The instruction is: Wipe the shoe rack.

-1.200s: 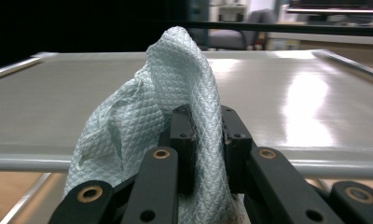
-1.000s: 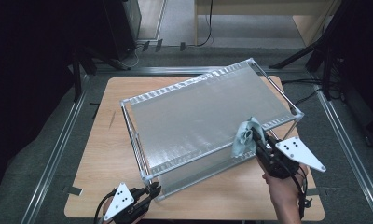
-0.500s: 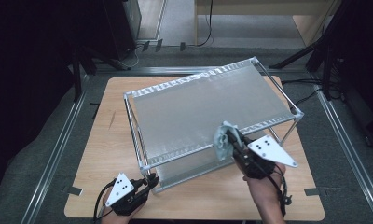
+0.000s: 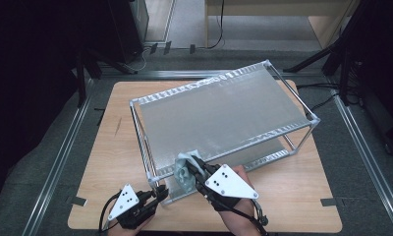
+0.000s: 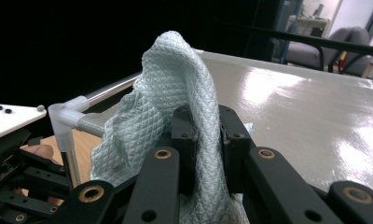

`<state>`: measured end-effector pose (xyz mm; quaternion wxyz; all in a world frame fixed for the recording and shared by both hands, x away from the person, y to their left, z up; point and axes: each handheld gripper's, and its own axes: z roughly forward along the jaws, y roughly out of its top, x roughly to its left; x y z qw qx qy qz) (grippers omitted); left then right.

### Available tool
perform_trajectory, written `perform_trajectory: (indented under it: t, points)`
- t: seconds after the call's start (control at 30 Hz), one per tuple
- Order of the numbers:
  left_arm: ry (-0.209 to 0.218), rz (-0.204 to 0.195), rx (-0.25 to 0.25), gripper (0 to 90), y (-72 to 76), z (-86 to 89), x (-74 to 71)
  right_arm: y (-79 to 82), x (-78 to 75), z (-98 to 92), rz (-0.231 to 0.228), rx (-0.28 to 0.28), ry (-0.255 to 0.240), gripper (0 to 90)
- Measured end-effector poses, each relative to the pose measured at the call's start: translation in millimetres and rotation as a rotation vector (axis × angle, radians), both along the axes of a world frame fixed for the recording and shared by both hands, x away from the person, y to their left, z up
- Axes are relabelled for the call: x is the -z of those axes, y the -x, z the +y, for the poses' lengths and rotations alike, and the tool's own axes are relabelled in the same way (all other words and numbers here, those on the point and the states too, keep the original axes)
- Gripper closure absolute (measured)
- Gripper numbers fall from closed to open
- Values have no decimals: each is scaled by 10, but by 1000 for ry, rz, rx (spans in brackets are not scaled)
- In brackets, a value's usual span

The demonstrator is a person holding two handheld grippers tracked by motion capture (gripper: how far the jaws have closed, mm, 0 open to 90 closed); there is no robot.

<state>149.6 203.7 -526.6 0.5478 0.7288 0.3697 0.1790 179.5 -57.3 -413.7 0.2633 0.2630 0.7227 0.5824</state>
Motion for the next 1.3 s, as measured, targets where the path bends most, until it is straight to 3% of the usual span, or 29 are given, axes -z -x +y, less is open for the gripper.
perform_trajectory:
  t: [0.1, 0.23, 0.4, 0.67, 0.73, 0.9, 1.07, 1.1, 1.2, 1.3]
  points:
    - [-5, -7, -4, 790, 19, -12, 1, -68, -6, -96, 17, -22, -14, 799]
    - [28, 8, 1, 783, 39, 7, 18, -158, -24, -324, 32, 39, -18, 794]
    - [18, 3, 6, 785, 82, 13, 14, -288, -43, -722, 31, 152, -11, 784]
    - [32, -2, -1, 784, 93, 16, 32, -492, -56, -1358, 64, 308, -70, 794]
    - [24, -6, -1, 784, 95, 15, 31, -530, -127, -1523, 56, 379, -67, 795]
    - [27, -9, -8, 785, 103, 10, 37, -676, -334, -1897, -2, 524, -138, 797]
    - [29, -13, -11, 785, 110, 7, 42, -966, -298, -2045, -17, 677, -70, 789]
    - [30, -13, -10, 785, 113, 5, 42, -1025, -259, -2062, 6, 685, -68, 789]
    - [30, -14, -6, 785, 109, -2, 45, -1141, -129, -2008, 104, 637, -38, 775]
    - [33, -13, -5, 784, 101, -8, 48, -1094, -93, -1874, 96, 602, -23, 775]
